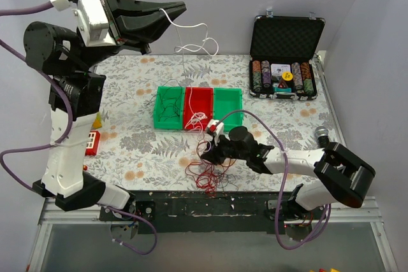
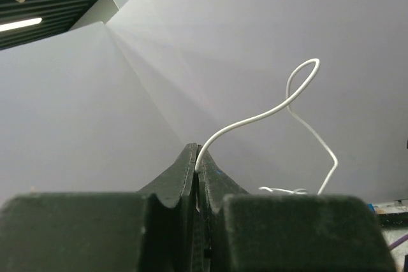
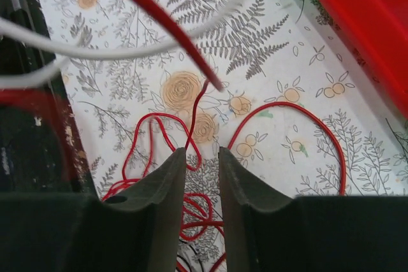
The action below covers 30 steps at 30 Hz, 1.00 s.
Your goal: Untangle the cables
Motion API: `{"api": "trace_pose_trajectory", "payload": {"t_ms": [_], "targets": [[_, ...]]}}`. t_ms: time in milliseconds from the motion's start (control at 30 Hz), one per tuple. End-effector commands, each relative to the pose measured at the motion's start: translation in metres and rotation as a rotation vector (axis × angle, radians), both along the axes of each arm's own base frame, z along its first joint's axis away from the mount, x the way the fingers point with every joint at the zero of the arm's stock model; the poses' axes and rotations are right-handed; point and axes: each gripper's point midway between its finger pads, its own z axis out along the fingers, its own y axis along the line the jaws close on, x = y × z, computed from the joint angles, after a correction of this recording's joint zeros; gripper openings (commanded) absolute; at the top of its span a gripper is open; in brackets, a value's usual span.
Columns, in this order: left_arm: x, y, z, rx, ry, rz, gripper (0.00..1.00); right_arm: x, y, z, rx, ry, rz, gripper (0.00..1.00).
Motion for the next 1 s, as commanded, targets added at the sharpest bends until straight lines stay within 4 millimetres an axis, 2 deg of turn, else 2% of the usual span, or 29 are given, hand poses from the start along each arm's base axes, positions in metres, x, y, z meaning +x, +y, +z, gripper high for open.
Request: {"api": "trace_pose_trajectory", "payload": {"t_ms": [0, 67, 133, 200, 400, 467, 533, 600, 667, 733, 767, 800, 867, 967], "targets": [[-0.009, 0.009, 0.02, -0.064, -0.048, 0.021, 0.0, 0.005, -0.007, -0.002, -0.02, -0.025, -0.037, 0.25], [-0.01, 0.014, 0.028, -0.093, -0.085, 0.05, 0.0, 0.007, -0.014, -0.011, -0.067, -0.019, -0.065, 0.1], [-0.009, 0.025, 0.042, -0.16, -0.149, 0.117, 0.0, 0.009, -0.021, -0.018, -0.108, -0.002, -0.101, 0.01], [-0.004, 0.039, 0.057, -0.252, -0.215, 0.202, 0.0, 0.01, -0.029, -0.023, -0.131, 0.008, -0.135, 0.01], [-0.019, 0.081, 0.095, -0.46, -0.497, 0.41, 0.0, 0.013, -0.056, -0.038, -0.219, 0.026, -0.241, 0.01], [-0.022, 0.088, 0.101, -0.498, -0.548, 0.446, 0.0, 0.014, -0.061, -0.038, -0.226, 0.029, -0.264, 0.01], [-0.02, 0.085, 0.1, -0.486, -0.544, 0.44, 0.0, 0.018, -0.062, -0.031, -0.214, 0.017, -0.29, 0.01], [-0.017, 0.075, 0.087, -0.422, -0.505, 0.407, 0.0, 0.025, -0.059, -0.01, -0.162, -0.025, -0.31, 0.04], [-0.014, 0.064, 0.069, -0.355, -0.48, 0.366, 0.0, 0.036, -0.055, 0.023, -0.091, -0.092, -0.337, 0.21], [-0.013, 0.054, 0.052, -0.3, -0.452, 0.328, 0.0, 0.045, -0.052, 0.063, -0.013, -0.171, -0.359, 0.34], [-0.013, 0.051, 0.044, -0.276, -0.445, 0.314, 0.0, 0.052, -0.054, 0.079, 0.015, -0.2, -0.396, 0.37], [-0.012, 0.047, 0.035, -0.252, -0.44, 0.299, 0.0, 0.055, -0.053, 0.105, 0.074, -0.232, -0.411, 0.41], [-0.013, 0.041, 0.024, -0.217, -0.434, 0.275, 0.0, 0.053, -0.046, 0.141, 0.167, -0.287, -0.376, 0.56], [-0.014, 0.038, 0.017, -0.195, -0.419, 0.251, 0.0, 0.048, -0.029, 0.186, 0.266, -0.326, -0.3, 0.68]]}}
